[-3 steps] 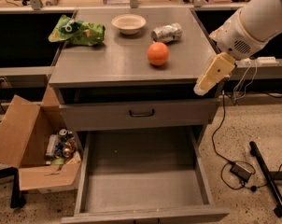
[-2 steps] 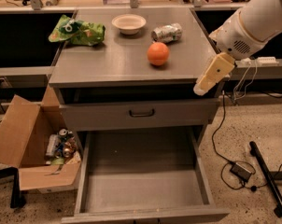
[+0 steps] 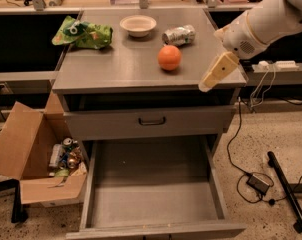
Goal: Place orange into middle drawer
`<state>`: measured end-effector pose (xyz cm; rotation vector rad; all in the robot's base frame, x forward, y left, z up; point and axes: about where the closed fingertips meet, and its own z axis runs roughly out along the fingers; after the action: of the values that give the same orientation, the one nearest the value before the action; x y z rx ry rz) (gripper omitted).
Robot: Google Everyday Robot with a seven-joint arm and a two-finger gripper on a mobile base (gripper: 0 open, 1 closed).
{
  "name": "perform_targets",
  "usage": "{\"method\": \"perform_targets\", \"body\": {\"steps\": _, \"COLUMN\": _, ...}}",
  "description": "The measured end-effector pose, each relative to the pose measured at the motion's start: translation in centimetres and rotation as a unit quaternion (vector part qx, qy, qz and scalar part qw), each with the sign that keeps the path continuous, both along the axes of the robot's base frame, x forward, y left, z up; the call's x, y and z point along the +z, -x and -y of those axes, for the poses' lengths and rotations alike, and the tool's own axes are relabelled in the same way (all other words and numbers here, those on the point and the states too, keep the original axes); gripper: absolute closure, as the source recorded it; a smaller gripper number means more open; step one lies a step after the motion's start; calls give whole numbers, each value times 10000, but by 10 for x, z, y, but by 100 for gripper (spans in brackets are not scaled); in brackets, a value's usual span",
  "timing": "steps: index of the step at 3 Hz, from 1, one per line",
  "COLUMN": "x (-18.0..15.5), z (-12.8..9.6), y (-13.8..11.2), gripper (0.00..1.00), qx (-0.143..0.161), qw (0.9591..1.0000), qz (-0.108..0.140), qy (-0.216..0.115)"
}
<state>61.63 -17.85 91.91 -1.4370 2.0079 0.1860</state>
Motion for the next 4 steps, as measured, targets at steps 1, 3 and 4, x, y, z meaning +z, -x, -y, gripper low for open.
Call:
{"method": "perform_targets", "body": {"steps": 1, "x": -10, "z": -2, "y": -49, "gripper": 0, "qx": 2, "qw": 9989, "qz": 64, "qy": -455}}
{"method": "perform_targets", "body": {"steps": 3, "x": -27, "z": -19, "y": -96, "gripper": 0, "qx": -42, "qw": 9957, "qz": -163, "qy": -912}}
{"method": "perform_targets", "body": {"steps": 4, "x": -36, "z": -35, "y": -114, "gripper": 0, "qx": 44, "qw": 9934, "qz": -220, "qy": -1122}}
